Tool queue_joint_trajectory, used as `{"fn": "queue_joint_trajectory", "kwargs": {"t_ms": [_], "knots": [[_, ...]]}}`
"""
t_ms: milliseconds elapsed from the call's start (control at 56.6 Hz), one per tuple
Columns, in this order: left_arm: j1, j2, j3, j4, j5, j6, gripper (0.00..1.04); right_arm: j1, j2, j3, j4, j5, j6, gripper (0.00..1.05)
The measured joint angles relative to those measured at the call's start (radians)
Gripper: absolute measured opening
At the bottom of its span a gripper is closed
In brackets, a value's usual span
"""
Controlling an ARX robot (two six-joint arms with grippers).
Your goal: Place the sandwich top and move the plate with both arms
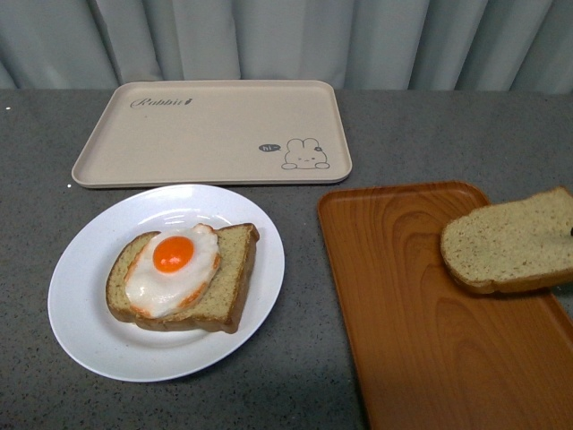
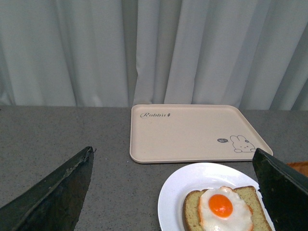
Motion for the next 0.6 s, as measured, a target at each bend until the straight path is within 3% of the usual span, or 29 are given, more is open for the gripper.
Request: {"fn": "queue_joint_trajectory", "kwargs": {"t_ms": [124,300,477,601], "knots": [[0.000,0.000,0.000,0.000,0.000,0.000,0.98,0.061,-0.119,-0.044,0.018,-0.049,0.028,0.03],[0.000,0.000,0.000,0.000,0.000,0.000,0.98,0.246,-0.278,-0.110,0.115,-0.105,0.146,0.03],[0.000,0.000,0.000,0.000,0.000,0.000,0.98,0.456,-0.253,-0.100,0.215,-0.064,0.274,0.03],[0.000,0.000,0.000,0.000,0.000,0.000,0.98,0.558,-0.177,-0.046,0.248,-0.029,0.322,0.03]]}}
